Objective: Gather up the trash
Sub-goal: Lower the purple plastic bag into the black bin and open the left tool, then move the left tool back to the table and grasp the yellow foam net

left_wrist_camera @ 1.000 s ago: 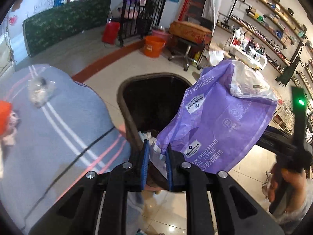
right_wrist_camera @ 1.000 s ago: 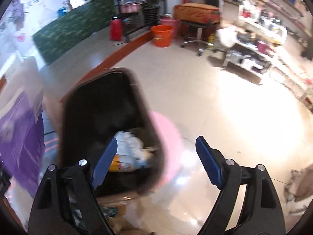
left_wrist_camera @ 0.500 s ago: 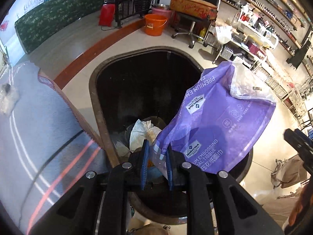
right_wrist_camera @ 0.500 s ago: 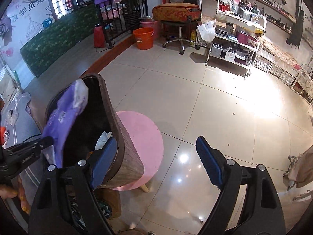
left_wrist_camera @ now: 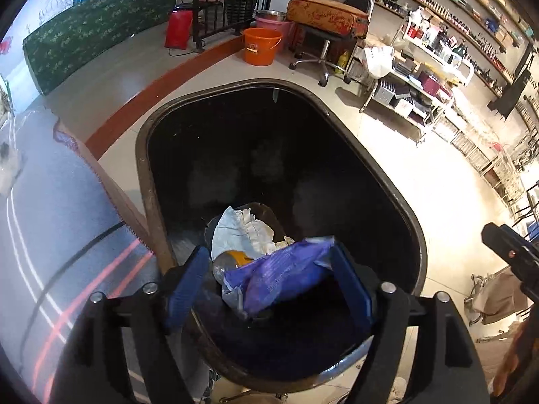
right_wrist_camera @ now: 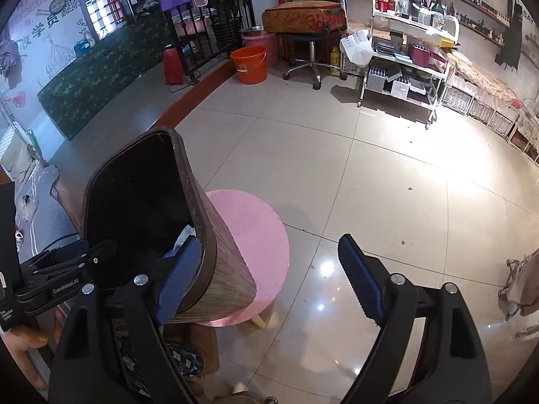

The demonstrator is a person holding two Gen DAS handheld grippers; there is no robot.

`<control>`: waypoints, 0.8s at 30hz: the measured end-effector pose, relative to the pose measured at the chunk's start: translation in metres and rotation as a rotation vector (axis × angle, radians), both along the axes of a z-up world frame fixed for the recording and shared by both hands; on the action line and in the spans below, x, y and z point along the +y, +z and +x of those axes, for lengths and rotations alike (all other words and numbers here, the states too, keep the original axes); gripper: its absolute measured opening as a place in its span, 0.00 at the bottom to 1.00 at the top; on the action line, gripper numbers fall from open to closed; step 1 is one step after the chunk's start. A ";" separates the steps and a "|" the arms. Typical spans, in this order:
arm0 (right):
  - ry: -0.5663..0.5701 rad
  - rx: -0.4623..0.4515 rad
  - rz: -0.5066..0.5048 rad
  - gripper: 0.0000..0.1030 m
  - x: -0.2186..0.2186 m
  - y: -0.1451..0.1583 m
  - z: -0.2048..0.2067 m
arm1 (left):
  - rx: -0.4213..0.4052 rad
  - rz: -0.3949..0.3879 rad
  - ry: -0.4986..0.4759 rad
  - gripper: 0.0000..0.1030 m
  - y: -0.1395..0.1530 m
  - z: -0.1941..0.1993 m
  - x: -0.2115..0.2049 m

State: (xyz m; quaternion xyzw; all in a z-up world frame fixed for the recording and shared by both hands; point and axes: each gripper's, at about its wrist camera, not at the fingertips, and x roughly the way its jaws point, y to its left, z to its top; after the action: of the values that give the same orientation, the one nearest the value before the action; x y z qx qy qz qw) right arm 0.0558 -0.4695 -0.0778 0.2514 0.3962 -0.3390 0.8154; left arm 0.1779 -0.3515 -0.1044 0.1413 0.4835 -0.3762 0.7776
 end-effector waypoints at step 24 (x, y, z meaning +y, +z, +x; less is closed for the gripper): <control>0.361 -0.140 -0.013 0.83 0.114 0.021 0.079 | -0.219 -0.102 0.255 0.88 0.062 -0.021 0.170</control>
State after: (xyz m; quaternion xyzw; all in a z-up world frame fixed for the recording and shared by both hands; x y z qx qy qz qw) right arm 0.1349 -0.3553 -0.0565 0.1940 0.3750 -0.1713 0.8902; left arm 0.1567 -0.1815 -0.0422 0.0794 0.3900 -0.2812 0.8733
